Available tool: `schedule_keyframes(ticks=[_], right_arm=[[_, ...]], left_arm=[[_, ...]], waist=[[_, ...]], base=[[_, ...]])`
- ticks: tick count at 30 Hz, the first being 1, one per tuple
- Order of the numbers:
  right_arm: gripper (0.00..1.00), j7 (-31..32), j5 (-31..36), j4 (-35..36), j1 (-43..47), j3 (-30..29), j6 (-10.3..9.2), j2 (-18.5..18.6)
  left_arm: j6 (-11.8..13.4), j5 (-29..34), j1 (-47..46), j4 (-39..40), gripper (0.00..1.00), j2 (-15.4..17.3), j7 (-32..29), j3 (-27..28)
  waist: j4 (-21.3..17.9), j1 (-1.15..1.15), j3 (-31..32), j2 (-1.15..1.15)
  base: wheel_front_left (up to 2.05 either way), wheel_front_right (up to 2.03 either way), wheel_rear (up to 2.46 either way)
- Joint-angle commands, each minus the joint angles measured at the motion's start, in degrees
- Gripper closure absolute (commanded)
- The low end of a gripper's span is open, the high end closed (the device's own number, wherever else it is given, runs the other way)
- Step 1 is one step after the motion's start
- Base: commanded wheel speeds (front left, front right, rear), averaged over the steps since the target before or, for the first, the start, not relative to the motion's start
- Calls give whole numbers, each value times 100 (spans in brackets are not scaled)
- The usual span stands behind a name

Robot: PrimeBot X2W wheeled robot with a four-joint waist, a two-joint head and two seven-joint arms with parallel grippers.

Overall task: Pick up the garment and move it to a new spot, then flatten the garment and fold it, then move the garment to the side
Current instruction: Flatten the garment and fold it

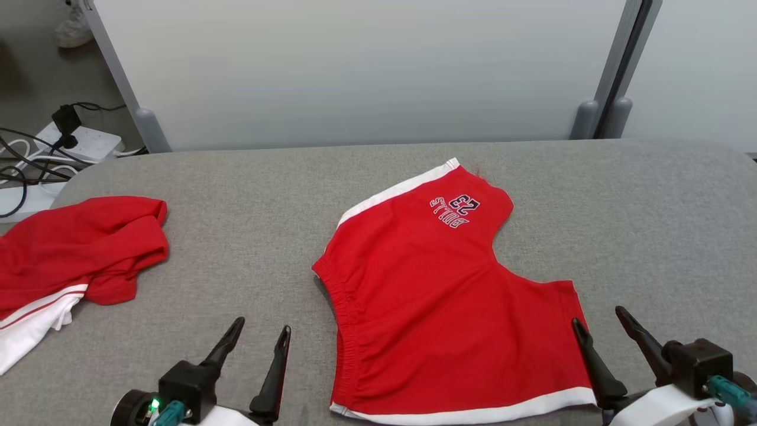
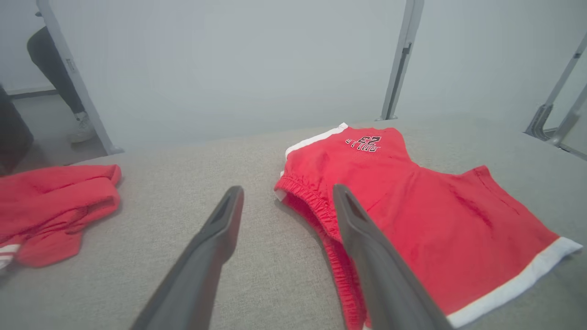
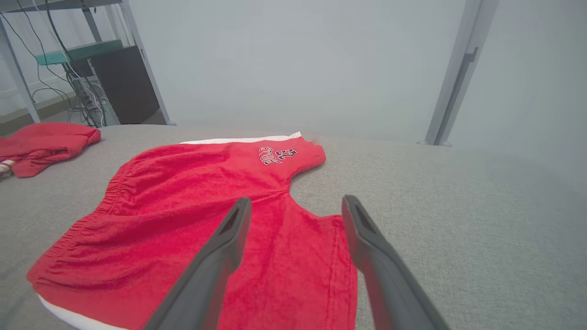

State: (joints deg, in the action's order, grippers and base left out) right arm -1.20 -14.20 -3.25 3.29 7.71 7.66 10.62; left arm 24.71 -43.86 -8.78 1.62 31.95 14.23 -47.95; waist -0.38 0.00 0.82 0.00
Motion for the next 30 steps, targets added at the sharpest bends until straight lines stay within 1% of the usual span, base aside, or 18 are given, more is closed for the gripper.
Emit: schedule_keyframes(ticks=[1, 3, 6, 9, 10, 13, 15, 19, 21, 23, 26, 30], right_arm=[[0, -215, 19, 58, -65, 109, -17, 30], [0, -486, 50, -17, -87, 152, -17, 9], [0, -809, 78, -156, -121, 263, -17, 18], [0, -1039, 101, -348, -155, 330, -17, 20], [0, -1039, 101, -348, -155, 330, -17, 20], [0, -1219, 87, -530, -178, 364, -17, -24], [0, -1304, 40, -624, -174, 356, -17, -68], [0, -1369, -95, -808, -104, 320, -17, -157], [0, -1375, -186, -829, -77, 339, -17, -192], [0, -1377, -237, -816, -61, 412, -17, -189], [0, -1378, -280, -803, -82, 611, -17, -78], [0, -1378, -340, -773, -100, 715, -17, 68]], left_arm=[[141, 201, -7, 232, 0, 40, 75, 476], [230, 413, 246, 442, 0, -193, 75, 880], [241, 702, 623, 599, 0, -479, 75, 1357], [223, 944, 920, 651, 0, -784, 76, 1771], [223, 944, 920, 651, 0, -784, 76, 1771], [215, 1165, 1175, 600, 0, -1082, 76, 2191], [155, 1328, 1316, 589, 0, -1290, 76, 2466], [-135, 1888, 1522, 733, 0, -1647, 76, 2941], [-368, 2149, 1649, 792, 0, -1825, 76, 3087], [-588, 2393, 1782, 723, 0, -1936, 76, 3182], [-901, 2805, 1848, 531, 0, -1957, 76, 3226], [-1172, 3220, 1835, 346, 0, -1954, 76, 3320]], waist=[[0, 0, 37, 0], [-5, 0, 69, 0], [-19, 0, 98, 0], [-42, 0, 110, 0], [-42, 0, 110, 0], [-71, 0, 113, 0], [-79, 0, 118, 0], [-73, 0, 151, 0], [-66, 0, 166, 0], [-66, 0, 172, 0], [-54, 0, 166, 0], [-25, 0, 161, 0]], base=[[0, 0, 0], [0, 0, 0], [0, 0, 0], [0, 0, 0], [0, 0, 0], [0, 0, 0], [0, 0, 0], [0, 0, 0], [0, 0, 0], [0, 0, 0], [0, 0, 0], [0, 0, 0]])
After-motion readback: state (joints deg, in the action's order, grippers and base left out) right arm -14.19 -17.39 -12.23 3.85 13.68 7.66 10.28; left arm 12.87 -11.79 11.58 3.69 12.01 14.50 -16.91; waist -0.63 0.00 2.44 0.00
